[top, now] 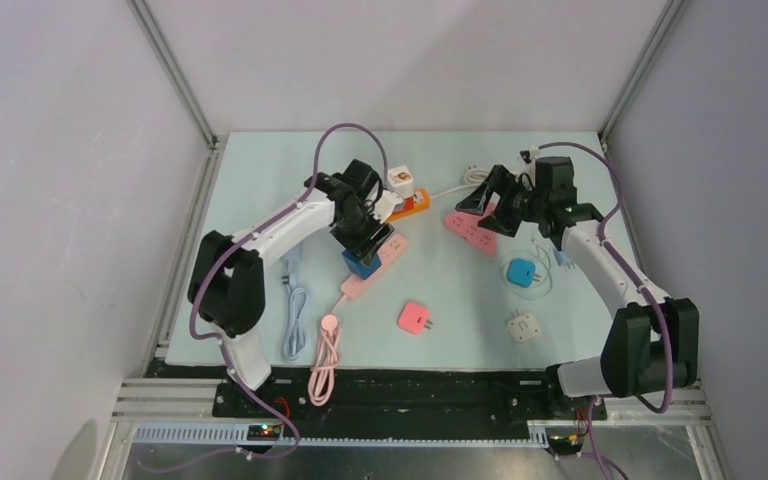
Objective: Insert the plug
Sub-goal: Insert the plug into the socket.
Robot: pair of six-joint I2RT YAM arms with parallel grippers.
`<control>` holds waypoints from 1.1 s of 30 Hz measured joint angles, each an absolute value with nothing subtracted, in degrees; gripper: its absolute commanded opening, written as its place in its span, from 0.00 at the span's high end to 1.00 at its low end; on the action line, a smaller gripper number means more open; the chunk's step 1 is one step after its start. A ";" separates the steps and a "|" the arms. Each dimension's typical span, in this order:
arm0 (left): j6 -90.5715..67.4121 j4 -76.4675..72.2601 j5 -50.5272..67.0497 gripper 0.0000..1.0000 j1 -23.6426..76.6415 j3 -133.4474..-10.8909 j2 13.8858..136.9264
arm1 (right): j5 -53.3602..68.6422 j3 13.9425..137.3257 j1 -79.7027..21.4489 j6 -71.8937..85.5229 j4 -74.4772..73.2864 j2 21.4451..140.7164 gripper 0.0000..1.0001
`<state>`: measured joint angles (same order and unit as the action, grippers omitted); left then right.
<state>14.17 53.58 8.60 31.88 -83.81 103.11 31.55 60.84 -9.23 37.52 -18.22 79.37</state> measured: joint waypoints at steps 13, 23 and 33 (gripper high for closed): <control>12.36 53.76 5.56 1.00 33.36 -83.72 103.11 | 31.99 60.84 -9.13 37.74 -17.98 80.44 0.15; 13.41 53.87 0.84 1.00 36.29 -83.72 103.09 | 31.97 60.84 -8.97 37.76 -18.00 81.01 0.15; 12.43 53.69 -5.28 1.00 37.89 -83.72 103.46 | 32.25 60.84 -8.97 37.91 -17.56 81.47 0.16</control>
